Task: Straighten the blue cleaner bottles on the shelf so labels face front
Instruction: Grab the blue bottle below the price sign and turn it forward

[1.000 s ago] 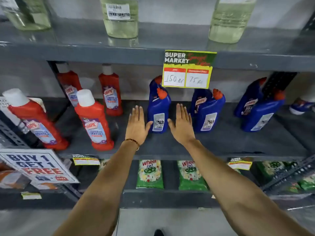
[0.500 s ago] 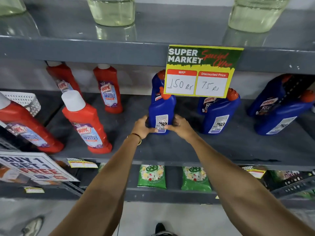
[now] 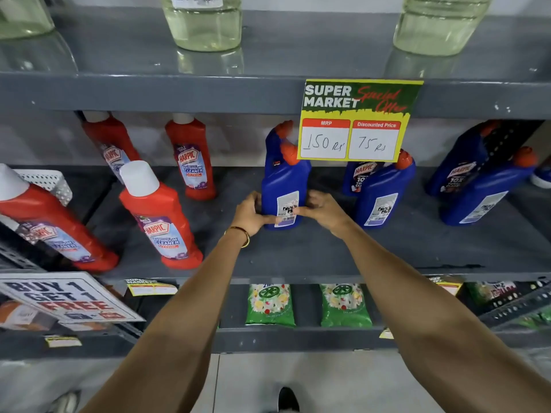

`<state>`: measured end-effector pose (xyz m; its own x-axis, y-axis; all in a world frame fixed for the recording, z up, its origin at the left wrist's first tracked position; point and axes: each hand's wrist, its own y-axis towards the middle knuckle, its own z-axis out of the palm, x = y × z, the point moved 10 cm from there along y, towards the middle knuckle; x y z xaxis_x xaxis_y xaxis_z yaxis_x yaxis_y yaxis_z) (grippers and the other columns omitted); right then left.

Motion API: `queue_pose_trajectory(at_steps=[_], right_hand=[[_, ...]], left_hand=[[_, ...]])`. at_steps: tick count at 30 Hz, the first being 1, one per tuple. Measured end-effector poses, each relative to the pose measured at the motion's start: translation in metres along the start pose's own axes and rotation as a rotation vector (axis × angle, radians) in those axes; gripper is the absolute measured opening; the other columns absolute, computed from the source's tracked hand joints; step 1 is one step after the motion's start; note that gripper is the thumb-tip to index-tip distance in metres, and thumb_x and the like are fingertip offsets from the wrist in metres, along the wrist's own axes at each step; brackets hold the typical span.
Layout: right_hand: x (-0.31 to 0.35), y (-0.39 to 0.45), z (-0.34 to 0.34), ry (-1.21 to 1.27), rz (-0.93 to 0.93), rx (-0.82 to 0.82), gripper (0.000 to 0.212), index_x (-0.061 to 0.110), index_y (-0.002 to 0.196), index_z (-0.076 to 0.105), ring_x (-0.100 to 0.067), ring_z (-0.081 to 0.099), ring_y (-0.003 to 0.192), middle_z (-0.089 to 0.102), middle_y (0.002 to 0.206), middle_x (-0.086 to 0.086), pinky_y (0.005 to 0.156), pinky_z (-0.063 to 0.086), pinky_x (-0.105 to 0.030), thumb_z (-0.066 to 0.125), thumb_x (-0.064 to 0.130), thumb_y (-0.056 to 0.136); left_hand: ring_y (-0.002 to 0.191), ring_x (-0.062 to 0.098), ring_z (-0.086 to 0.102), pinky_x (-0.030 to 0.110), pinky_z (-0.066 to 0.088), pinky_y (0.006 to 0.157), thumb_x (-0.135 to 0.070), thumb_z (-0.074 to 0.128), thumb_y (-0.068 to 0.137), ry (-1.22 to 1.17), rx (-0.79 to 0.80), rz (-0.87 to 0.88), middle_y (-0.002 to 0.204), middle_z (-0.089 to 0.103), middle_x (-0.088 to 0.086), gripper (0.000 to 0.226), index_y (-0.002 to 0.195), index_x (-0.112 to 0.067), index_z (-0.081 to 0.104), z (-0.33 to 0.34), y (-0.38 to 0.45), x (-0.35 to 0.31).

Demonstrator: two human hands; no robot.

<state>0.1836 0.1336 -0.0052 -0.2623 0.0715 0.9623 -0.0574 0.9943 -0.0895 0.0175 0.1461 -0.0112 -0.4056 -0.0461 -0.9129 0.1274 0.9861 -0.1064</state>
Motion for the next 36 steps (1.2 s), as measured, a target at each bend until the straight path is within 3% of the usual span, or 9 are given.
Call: queue_pose_trajectory(at_steps=[4, 8, 13, 19, 24, 28, 30, 33, 36], right_hand=[[0.016, -0.005, -0.007, 0.043, -0.039, -0.051, 0.049, 0.0, 0.125, 0.051, -0.02, 0.06, 0.104, 0.061, 0.122, -0.015, 0.078, 0.054, -0.014, 0.067, -0.001, 0.079], [0.011, -0.007, -0.008, 0.07, 0.027, -0.146, 0.067, 0.014, 0.131, 0.047, -0.024, 0.056, 0.118, 0.058, 0.128, -0.01, 0.1, 0.049, -0.044, 0.077, 0.023, 0.072], [0.016, -0.013, 0.013, 0.173, 0.029, -0.12, 0.067, 0.022, 0.127, 0.049, -0.021, 0.06, 0.113, 0.062, 0.123, -0.003, 0.099, 0.05, -0.044, 0.079, 0.033, 0.068], [0.022, -0.014, 0.013, 0.258, -0.002, -0.152, 0.055, 0.022, 0.115, 0.054, -0.019, 0.063, 0.106, 0.066, 0.107, 0.003, 0.092, 0.053, -0.038, 0.081, 0.021, 0.067], [0.02, -0.016, 0.008, 0.274, 0.01, -0.103, 0.05, 0.019, 0.116, 0.057, -0.019, 0.063, 0.106, 0.067, 0.11, 0.003, 0.089, 0.053, -0.036, 0.078, 0.019, 0.071], [0.021, -0.016, 0.015, 0.302, 0.015, -0.006, 0.047, 0.016, 0.117, 0.059, -0.023, 0.064, 0.108, 0.067, 0.116, -0.004, 0.091, 0.053, -0.041, 0.075, 0.019, 0.072], [0.022, -0.016, 0.017, 0.321, 0.024, 0.036, 0.041, 0.018, 0.112, 0.062, -0.024, 0.065, 0.107, 0.069, 0.113, -0.004, 0.094, 0.052, -0.044, 0.074, 0.016, 0.074], [0.021, -0.016, 0.023, 0.367, 0.053, 0.105, 0.035, 0.02, 0.11, 0.062, -0.025, 0.063, 0.108, 0.068, 0.11, -0.003, 0.097, 0.049, -0.044, 0.07, 0.013, 0.076], [0.021, -0.018, 0.029, 0.437, 0.076, 0.183, 0.03, 0.019, 0.109, 0.062, -0.024, 0.061, 0.106, 0.066, 0.11, -0.005, 0.098, 0.048, -0.041, 0.064, 0.008, 0.081]], left_hand=[[0.082, 0.022, 0.058, 0.033, 0.051, 0.07, -0.012, 0.086, 0.056, -0.021, -0.093, 0.081, 0.092, 0.062, 0.006, 0.051, 0.09, -0.011, 0.048, -0.009, -0.01, -0.016], [0.074, 0.024, 0.057, 0.04, 0.05, 0.067, -0.026, 0.086, 0.056, 0.041, -0.246, 0.113, 0.082, 0.06, 0.006, 0.049, 0.083, -0.011, 0.048, -0.011, -0.022, -0.024], [0.067, 0.022, 0.053, 0.021, 0.033, 0.049, -0.027, 0.08, 0.063, 0.1, -0.319, 0.138, 0.076, 0.057, 0.002, 0.042, 0.08, -0.013, 0.045, -0.009, -0.035, -0.035], [0.076, 0.019, 0.058, 0.024, 0.047, 0.062, -0.016, 0.083, 0.06, 0.076, -0.102, 0.196, 0.081, 0.062, 0.002, 0.04, 0.089, -0.007, 0.058, 0.001, -0.029, -0.042], [0.093, 0.024, 0.063, 0.018, 0.059, 0.066, 0.0, 0.076, 0.069, -0.2, 0.171, 0.043, 0.091, 0.065, 0.005, 0.044, 0.109, -0.003, 0.058, 0.006, -0.015, -0.022], [0.119, 0.021, 0.052, 0.027, 0.052, 0.085, -0.003, 0.072, 0.074, -0.208, 0.321, -0.036, 0.131, 0.052, 0.004, 0.068, 0.134, -0.012, 0.042, 0.013, -0.011, -0.011], [0.119, 0.015, 0.049, 0.02, 0.051, 0.079, -0.001, 0.067, 0.078, -0.244, 0.419, -0.082, 0.134, 0.046, -0.004, 0.07, 0.138, -0.018, 0.036, 0.022, -0.015, -0.011], [0.125, 0.019, 0.047, 0.034, 0.048, 0.095, 0.006, 0.063, 0.079, -0.351, 0.549, -0.15, 0.136, 0.045, -0.003, 0.073, 0.137, -0.027, 0.034, 0.035, -0.019, -0.008], [0.126, 0.023, 0.049, 0.039, 0.05, 0.095, 0.008, 0.064, 0.076, -0.362, 0.575, -0.145, 0.137, 0.046, -0.001, 0.075, 0.137, -0.025, 0.036, 0.041, -0.019, -0.009]])
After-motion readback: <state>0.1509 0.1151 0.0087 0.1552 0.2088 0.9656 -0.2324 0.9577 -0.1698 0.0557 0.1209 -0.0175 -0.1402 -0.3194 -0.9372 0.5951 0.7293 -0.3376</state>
